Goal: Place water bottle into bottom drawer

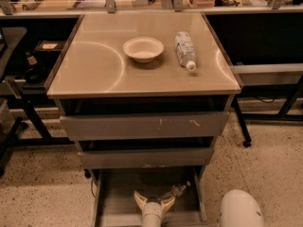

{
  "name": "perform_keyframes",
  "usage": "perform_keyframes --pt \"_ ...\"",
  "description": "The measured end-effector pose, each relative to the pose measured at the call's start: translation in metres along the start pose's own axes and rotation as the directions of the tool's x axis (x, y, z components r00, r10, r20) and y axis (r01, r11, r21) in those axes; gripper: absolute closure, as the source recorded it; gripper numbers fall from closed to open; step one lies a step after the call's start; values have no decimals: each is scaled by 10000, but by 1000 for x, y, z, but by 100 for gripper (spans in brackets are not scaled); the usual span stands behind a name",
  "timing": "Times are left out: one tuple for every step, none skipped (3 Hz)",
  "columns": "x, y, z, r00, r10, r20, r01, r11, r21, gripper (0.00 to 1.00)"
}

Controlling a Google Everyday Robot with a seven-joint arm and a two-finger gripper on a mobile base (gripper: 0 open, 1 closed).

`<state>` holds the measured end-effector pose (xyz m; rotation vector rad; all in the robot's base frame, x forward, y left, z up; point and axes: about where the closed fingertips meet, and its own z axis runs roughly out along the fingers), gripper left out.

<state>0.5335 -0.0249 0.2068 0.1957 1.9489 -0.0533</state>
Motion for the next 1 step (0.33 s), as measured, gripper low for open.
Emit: perform_keyframes --pt "0 0 0 10000 0 0 0 10000 0 0"
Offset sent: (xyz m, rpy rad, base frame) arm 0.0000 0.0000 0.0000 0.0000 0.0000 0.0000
